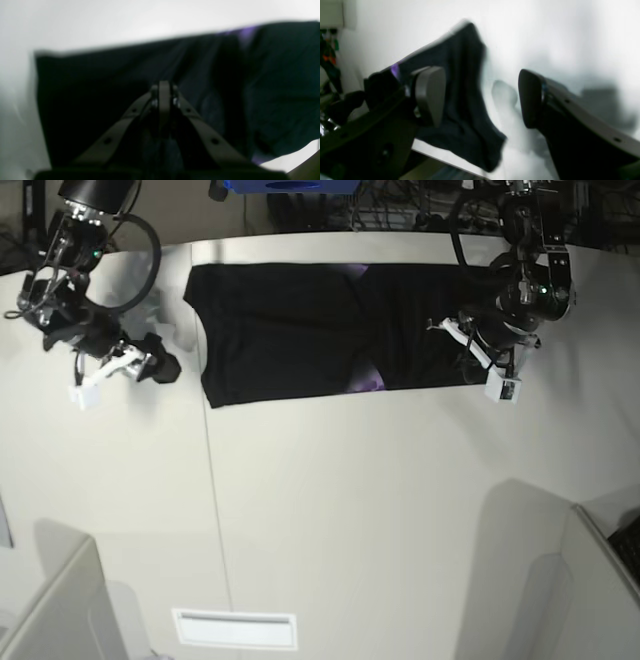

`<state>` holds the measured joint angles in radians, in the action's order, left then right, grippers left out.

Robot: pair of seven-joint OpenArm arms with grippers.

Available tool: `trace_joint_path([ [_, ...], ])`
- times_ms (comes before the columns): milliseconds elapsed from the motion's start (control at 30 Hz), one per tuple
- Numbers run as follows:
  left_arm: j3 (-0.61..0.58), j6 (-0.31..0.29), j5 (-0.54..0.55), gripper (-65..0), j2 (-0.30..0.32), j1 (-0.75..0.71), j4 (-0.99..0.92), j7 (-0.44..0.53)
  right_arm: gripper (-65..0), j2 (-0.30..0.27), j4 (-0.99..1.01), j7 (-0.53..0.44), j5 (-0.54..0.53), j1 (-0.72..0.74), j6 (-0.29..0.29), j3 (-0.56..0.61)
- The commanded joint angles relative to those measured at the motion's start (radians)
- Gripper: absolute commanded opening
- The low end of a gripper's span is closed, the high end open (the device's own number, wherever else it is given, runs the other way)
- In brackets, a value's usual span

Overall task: Fold the T-shirt properly
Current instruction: 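Release the strip and move the left gripper to the strip's end, then grasp both ends of the black strip with both grippers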

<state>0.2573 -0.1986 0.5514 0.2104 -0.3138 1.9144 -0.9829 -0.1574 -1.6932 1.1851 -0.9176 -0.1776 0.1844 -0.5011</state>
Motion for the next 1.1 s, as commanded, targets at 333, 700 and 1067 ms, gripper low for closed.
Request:
trace_joint_path([
  [333, 0.442, -0.255, 0.0, -65.0, 0.016, -0.127, 0.01, 0.015, -21.8, -0.009, 0.02, 0.011, 0.002, 0.002, 0.066, 0.074],
  [700, 0.663, -0.371, -0.004, -65.0, 0.04, -0.147, -0.155, 0.022, -22.2, -0.009, 0.063, 0.0, 0.01, -0.015, 0.066, 0.239],
  [1067, 0.469, -0.37, -0.038, -65.0, 0.034, -0.107, -0.349, 0.212, -22.4, -0.008, 0.068, -0.058, 0.01, -0.027, 0.062, 0.296],
])
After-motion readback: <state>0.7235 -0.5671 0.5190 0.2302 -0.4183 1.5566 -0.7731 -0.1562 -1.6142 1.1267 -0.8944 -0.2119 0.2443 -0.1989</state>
